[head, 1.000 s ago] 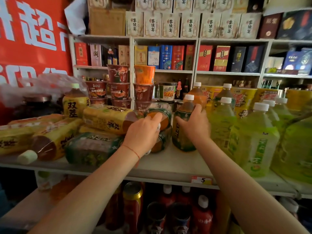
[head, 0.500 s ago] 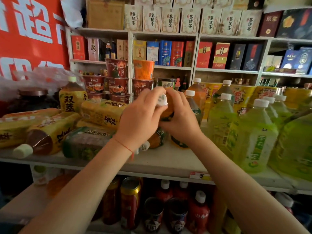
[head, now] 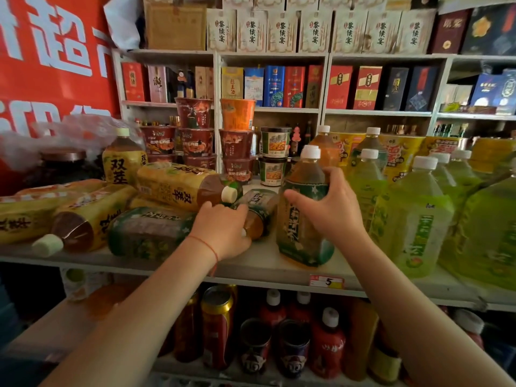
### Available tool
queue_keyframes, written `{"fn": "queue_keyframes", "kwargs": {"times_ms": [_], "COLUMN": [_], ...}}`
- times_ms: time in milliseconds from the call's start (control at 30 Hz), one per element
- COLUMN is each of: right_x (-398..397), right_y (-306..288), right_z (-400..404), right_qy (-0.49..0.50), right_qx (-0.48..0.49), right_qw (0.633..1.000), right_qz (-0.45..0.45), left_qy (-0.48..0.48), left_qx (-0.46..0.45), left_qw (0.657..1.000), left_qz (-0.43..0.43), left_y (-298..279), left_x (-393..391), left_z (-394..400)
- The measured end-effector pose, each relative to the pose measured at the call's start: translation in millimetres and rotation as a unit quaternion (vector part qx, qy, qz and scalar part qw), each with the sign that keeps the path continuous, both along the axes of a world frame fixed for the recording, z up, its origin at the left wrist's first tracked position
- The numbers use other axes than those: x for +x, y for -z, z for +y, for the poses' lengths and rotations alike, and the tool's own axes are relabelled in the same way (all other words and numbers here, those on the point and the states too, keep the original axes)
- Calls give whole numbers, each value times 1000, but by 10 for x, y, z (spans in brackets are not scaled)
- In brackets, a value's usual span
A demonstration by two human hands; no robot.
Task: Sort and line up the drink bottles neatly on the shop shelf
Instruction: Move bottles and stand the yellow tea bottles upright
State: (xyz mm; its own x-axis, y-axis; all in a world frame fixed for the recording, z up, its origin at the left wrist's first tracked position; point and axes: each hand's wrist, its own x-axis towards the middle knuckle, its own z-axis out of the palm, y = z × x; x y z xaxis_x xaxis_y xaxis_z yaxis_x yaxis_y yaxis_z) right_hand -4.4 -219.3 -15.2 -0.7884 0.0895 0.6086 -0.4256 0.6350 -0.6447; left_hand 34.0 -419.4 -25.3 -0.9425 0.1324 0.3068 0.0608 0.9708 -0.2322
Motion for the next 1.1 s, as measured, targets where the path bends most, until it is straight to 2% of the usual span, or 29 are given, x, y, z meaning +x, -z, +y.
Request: {"fn": "queue_keyframes", "kwargs": {"times_ms": [200, 367, 500, 567, 600, 633, 700, 767, 933, 1100], "right_x": [23, 63, 181, 242, 279, 302, 319, 247, 32, -33], "right_y": [66, 103, 91, 102, 116, 139, 181, 212, 63, -44], "right_z": [84, 98, -28, -116, -168, -218, -325, -435, -662, -815], "right_qy": [40, 109, 161, 97, 43, -19, -121, -162, -113, 14], "right_qx": [34, 93, 171, 170, 171, 174, 165, 159, 203, 220], "right_qw": [998, 986, 942, 918, 914, 920, 948, 961, 961, 966], "right_qz": [40, 83, 240, 345, 366, 350, 244, 156, 150, 131], "left_qy": [4, 65, 120, 147, 155, 163, 187, 205, 222, 172], "left_qx": [43, 54, 115, 158, 175, 188, 198, 207, 228, 277], "left_qw": [998, 992, 969, 953, 947, 941, 925, 914, 910, 919], "left_qz": [42, 93, 184, 212, 221, 231, 265, 283, 267, 224], "left_y": [177, 247, 128, 6, -64, -131, -248, -345, -450, -425], "left_x": [-99, -69, 4, 38, 51, 64, 82, 86, 43, -2], "left_z": [54, 72, 157, 184, 188, 189, 180, 151, 0, -319]}}
